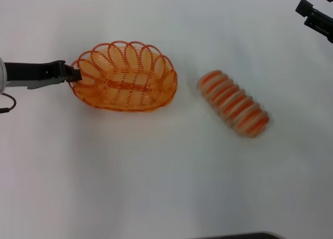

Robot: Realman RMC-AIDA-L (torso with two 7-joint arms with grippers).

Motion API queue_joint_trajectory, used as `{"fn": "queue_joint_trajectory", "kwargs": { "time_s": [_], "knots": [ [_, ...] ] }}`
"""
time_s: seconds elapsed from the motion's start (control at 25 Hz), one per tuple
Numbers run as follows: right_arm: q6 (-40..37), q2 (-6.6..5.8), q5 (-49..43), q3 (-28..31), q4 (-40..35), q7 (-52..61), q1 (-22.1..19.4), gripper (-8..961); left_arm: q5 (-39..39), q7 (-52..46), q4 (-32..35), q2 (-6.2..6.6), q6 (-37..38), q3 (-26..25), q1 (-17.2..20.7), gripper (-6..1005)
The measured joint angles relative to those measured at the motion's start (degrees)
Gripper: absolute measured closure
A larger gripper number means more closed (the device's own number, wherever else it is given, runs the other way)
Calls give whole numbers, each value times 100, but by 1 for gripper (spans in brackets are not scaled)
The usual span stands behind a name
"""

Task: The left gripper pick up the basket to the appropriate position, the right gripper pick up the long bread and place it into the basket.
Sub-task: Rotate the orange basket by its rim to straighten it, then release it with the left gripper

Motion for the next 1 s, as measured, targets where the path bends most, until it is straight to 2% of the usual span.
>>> {"fn": "queue_joint_trajectory", "kwargs": {
  "time_s": [0.32, 0.64, 1.0],
  "knots": [
    [49, 16, 9, -16, 189, -453, 128, 39, -283, -116, -125, -12, -368, 169, 87, 929],
    [113, 18, 15, -34, 196, -477, 155, 40, -308, -347, -243, -15, -682, 583, 138, 928],
    [160, 9, 17, -47, 249, -497, 171, 40, -319, -479, -295, -14, -882, 757, 149, 929]
  ]
}}
